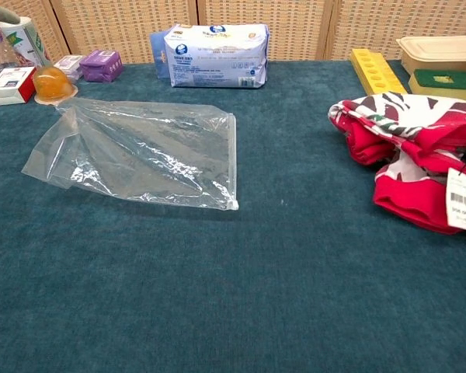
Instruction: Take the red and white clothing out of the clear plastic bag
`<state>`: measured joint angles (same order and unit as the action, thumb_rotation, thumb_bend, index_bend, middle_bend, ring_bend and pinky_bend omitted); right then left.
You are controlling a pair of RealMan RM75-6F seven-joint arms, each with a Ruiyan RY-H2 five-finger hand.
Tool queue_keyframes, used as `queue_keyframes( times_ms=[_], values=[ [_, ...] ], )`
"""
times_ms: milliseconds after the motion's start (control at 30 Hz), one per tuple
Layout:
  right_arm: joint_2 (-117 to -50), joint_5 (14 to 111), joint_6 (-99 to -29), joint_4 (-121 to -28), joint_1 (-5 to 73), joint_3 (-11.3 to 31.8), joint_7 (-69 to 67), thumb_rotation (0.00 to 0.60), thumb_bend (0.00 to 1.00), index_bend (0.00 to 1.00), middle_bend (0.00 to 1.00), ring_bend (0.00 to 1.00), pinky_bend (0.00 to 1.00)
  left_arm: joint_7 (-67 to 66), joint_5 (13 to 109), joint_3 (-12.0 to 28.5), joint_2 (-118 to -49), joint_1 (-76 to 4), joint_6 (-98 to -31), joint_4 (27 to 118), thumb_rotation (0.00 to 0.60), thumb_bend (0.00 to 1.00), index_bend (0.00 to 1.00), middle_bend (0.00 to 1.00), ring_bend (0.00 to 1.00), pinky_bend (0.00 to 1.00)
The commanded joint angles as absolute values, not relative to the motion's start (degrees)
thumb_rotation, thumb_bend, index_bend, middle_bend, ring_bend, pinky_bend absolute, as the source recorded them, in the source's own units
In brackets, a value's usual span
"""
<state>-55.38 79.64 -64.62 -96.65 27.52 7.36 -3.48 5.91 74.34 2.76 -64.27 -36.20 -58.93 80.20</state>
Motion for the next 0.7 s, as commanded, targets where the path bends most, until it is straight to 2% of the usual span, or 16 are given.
queue_keyframes(
  times_ms=[33, 233, 367, 467, 700],
  values=[
    [-55.4, 80.2, -66.8, -96.9, 26.1, 7.0, -2.0, 0.600, 0.09, 0.09, 0.12, 0.17, 0.18, 5.9, 74.2, 3.0, -62.5, -30.8, -66.3, 84.8, 0.600, 0.01, 0.00, 0.03, 0.00, 0.06],
    [-57.0, 80.3, -72.5, -96.6, 23.1, 6.9, 2.2, 0.600, 0.13, 0.19, 0.21, 0.25, 0.22, 7.3, 75.9, 1.3, -61.8, -22.3, -77.3, 89.1, 0.600, 0.06, 0.02, 0.04, 0.00, 0.12],
    [-57.6, 80.4, -75.0, -96.7, 21.3, 6.4, 4.4, 0.600, 0.16, 0.24, 0.25, 0.27, 0.23, 8.2, 77.0, -0.2, -60.9, -17.6, -82.3, 90.7, 0.600, 0.07, 0.07, 0.06, 0.01, 0.13],
    [-58.6, 80.9, -80.7, -97.1, 17.3, 5.3, 7.5, 0.600, 0.16, 0.26, 0.26, 0.27, 0.23, 9.0, 78.3, -3.1, -59.8, -10.0, -90.4, 92.2, 0.600, 0.07, 0.08, 0.07, 0.02, 0.13],
    [-58.8, 81.8, -85.9, -98.8, 13.0, 4.1, 8.9, 0.600, 0.16, 0.28, 0.26, 0.27, 0.23, 9.4, 79.1, -4.9, -59.8, -2.6, -96.8, 92.4, 0.600, 0.07, 0.12, 0.07, 0.02, 0.13]
  ],
)
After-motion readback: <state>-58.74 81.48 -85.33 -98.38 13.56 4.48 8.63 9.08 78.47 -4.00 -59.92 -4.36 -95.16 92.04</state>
